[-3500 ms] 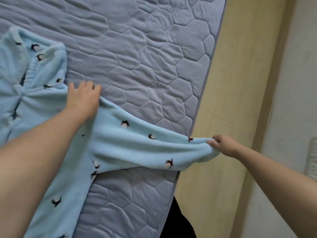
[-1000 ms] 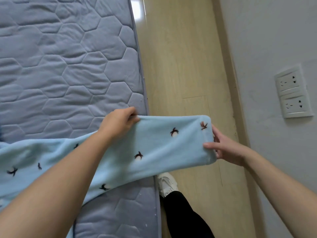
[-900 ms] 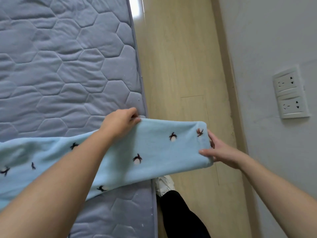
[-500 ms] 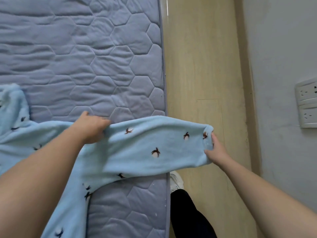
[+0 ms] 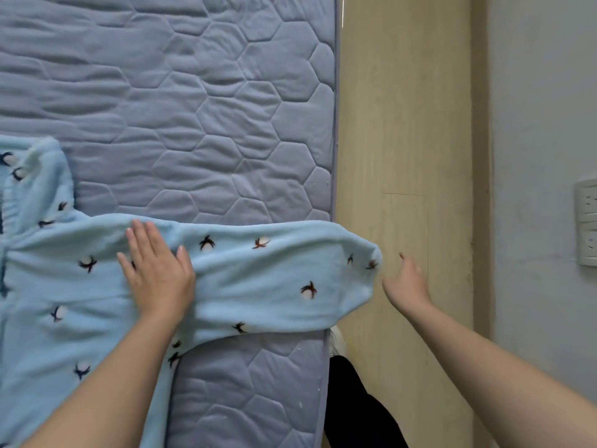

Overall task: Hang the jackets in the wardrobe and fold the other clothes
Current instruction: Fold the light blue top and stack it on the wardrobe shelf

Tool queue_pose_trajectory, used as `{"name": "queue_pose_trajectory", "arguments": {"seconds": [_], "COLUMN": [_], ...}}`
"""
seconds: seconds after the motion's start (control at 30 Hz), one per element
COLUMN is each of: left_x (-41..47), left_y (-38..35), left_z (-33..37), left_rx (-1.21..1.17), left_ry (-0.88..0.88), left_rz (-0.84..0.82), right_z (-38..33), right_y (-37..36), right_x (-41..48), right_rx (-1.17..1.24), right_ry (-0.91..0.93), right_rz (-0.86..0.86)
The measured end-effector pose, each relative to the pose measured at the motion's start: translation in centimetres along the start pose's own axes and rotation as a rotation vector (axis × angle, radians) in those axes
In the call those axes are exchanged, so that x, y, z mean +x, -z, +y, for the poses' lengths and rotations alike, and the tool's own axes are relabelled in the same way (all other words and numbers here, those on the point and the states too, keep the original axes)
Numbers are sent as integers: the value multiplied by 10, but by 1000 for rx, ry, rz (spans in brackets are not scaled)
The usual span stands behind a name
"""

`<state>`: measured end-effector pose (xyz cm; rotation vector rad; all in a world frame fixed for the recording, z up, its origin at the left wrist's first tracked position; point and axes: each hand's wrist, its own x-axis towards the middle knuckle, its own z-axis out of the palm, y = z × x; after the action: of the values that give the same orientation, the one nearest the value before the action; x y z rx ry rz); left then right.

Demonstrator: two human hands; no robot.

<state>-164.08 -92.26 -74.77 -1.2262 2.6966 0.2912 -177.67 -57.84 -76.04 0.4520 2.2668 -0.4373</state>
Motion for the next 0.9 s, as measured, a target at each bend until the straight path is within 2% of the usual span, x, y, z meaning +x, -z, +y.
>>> {"name": "queue_pose_trajectory", "arguments": {"seconds": [0.1,0.2,0.23,0.3,0.4,0.6,0.7,0.8,0.9], "left_x": [-8,4,12,31,58,72,59,26,-32], "left_y": [-3,-11,-15,-24,-40,-58,-47,-39,-43], "left_z": [-12,-19,-20,-23,-34,-44,-32,-6,25], "left_rx": [55,138,168,231,282,321,280,120,34], "left_ry": [-12,-108,-153,-236,-344,-390,-291,-197,-392], "left_rz": [-70,-148,-158,-139,-62,-4,-18,-6,-59], "right_z": [-50,-103,-119,-144,-156,-143,-125,-99,-75], "right_y": [-24,-67,-85,-117,-148,-146,-115,-71,-31], "right_x": [-41,-79,-86,-85,-56,-24,-20,-13,-1], "right_rx": [-155,-251,-325,-526,-734,-813,-816,-724,-440], "right_ry": [426,924,1053,1189,1214,1296,1166,914,735], "right_rz": [158,199,205,200,208,236,235,201,-52]}}
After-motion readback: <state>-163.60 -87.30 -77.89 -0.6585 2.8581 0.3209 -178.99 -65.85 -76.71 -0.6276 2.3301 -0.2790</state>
